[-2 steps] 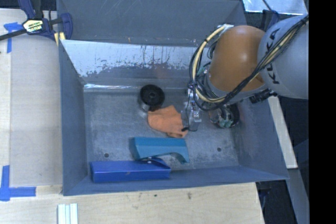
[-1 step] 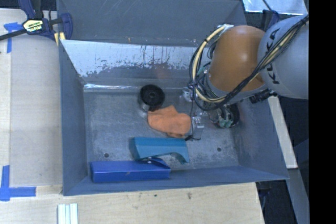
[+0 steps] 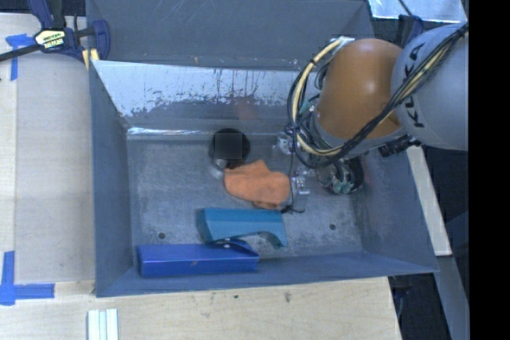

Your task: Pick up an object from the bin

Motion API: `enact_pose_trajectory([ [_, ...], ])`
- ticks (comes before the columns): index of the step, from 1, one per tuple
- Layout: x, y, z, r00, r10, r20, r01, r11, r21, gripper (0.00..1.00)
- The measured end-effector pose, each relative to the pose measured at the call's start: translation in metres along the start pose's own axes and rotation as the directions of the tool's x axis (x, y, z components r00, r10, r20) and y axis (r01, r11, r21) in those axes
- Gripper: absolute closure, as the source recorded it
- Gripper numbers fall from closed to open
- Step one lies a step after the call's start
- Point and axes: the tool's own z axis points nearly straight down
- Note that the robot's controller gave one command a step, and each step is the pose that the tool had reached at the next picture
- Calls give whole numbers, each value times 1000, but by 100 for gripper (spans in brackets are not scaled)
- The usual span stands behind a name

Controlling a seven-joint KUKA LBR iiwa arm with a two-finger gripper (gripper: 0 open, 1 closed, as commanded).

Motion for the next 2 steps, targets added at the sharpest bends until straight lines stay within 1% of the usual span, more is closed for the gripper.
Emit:
enact_pose_trajectory([
  [1, -5, 2, 23, 998, -57, 3, 57, 998, 1, 0],
  [2, -1, 7, 57, 993, 118, 6, -118, 993, 0, 100],
])
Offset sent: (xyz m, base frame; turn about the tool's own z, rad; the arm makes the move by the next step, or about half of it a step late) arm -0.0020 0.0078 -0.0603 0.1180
